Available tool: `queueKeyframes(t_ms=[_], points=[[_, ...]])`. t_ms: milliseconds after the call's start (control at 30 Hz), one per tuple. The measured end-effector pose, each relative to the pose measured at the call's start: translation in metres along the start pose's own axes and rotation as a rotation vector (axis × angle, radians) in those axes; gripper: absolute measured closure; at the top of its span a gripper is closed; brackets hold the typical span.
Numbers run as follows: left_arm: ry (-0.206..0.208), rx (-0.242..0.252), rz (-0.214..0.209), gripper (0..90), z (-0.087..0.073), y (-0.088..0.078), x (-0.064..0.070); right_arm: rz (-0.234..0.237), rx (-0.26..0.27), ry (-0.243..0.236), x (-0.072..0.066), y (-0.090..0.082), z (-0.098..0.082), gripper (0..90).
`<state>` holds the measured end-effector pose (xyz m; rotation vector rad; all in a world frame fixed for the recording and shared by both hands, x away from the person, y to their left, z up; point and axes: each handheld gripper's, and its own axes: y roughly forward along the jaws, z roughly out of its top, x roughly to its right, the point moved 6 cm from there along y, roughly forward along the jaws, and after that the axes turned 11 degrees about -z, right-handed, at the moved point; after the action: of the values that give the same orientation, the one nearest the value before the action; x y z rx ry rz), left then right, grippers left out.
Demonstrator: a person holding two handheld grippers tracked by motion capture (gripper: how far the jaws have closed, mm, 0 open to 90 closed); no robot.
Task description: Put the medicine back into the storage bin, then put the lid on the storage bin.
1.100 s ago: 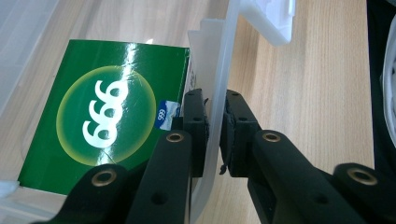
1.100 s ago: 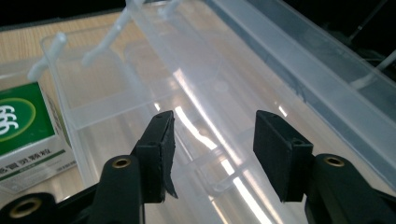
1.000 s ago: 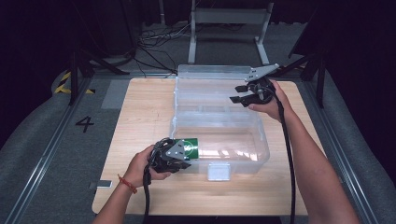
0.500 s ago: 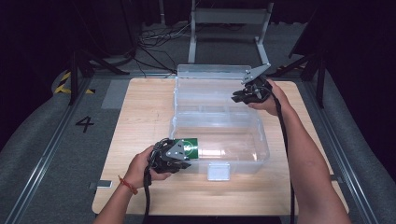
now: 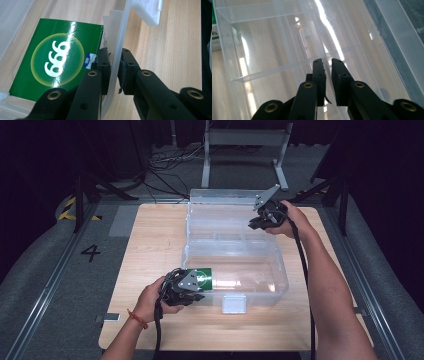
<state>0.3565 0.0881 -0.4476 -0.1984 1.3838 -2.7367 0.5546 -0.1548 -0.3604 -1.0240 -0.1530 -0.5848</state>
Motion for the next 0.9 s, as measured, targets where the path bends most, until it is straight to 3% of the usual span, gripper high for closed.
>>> queueKeyframes(t_ms=[133,400,600,767,900], points=[[-0.007,-0.001,0.003,80.6,0.000,0.000,0.000,0.009,-0.035,-0.020,0.000,0.001,0.003,83.4],[-0.019,-0.003,0.011,80.3,0.001,0.000,0.000,0.005,-0.046,-0.030,-0.001,0.000,0.004,84.2],[-0.035,0.007,0.011,79.8,0.001,0.001,0.000,0.018,-0.031,-0.025,-0.002,-0.002,0.005,85.1],[-0.049,0.006,0.020,79.3,0.001,0.003,0.000,0.035,0.017,0.003,-0.003,-0.006,0.004,86.1],[-0.060,0.005,0.014,78.8,0.001,0.003,0.001,0.047,0.020,-0.018,-0.006,-0.010,0.006,87.2]])
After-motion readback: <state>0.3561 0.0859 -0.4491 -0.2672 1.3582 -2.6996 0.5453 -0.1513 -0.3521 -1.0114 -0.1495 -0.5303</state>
